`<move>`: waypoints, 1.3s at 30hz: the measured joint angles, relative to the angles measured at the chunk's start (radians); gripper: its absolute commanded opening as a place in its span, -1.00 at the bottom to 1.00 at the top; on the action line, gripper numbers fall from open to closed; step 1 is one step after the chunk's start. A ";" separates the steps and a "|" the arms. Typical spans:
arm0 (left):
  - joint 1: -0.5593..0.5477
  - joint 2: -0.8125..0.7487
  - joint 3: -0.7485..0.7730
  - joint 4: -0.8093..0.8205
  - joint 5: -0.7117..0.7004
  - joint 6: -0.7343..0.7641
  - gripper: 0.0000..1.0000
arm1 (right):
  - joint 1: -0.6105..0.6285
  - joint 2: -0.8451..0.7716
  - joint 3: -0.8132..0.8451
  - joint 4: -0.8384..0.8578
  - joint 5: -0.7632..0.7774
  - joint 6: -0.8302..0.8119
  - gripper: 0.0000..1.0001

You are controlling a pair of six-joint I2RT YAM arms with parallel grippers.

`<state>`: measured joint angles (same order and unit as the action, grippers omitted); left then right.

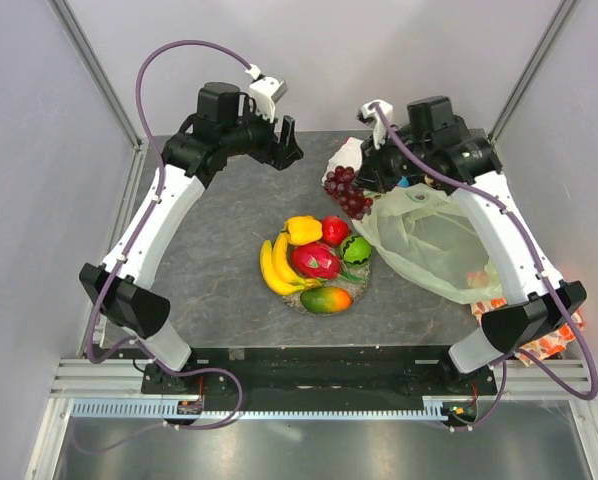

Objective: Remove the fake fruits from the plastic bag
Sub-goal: Place the fake fruit on the plate.

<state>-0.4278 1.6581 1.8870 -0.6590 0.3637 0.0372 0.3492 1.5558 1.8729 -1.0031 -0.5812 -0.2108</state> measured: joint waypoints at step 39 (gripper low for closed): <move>0.197 -0.178 -0.102 -0.019 0.006 0.039 0.63 | 0.314 -0.107 -0.516 0.330 0.608 0.187 -0.94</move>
<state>-0.2310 1.4799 1.7847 -0.6781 0.3698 0.0765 0.6632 1.4490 1.3571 -0.6735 0.0273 -0.0235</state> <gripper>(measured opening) 0.819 0.160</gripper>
